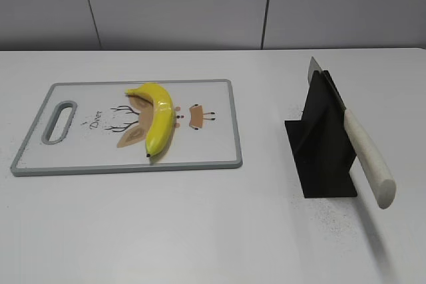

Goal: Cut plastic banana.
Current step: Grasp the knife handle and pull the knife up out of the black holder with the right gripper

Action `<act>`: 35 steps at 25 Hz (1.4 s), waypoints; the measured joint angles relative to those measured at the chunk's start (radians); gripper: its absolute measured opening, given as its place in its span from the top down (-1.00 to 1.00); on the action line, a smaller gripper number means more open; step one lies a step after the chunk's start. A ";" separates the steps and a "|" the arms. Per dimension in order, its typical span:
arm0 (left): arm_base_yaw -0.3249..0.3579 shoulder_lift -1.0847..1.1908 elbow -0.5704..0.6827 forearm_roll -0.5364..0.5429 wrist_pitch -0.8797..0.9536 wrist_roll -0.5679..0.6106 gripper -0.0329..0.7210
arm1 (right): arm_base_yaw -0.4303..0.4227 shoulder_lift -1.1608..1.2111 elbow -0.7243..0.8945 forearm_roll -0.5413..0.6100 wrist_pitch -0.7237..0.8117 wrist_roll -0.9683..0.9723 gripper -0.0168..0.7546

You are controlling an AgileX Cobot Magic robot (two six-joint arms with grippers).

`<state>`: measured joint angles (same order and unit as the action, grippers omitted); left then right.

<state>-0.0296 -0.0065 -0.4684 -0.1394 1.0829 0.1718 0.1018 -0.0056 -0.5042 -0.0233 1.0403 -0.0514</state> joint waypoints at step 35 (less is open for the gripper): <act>0.000 0.000 0.000 0.000 0.000 0.000 -0.51 | 0.335 1.174 -0.449 0.017 0.002 0.284 -0.49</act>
<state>-0.0296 -0.0065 -0.4684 -0.1394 1.0829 0.1718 0.4369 1.1686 -0.9528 -0.0066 1.0419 0.2326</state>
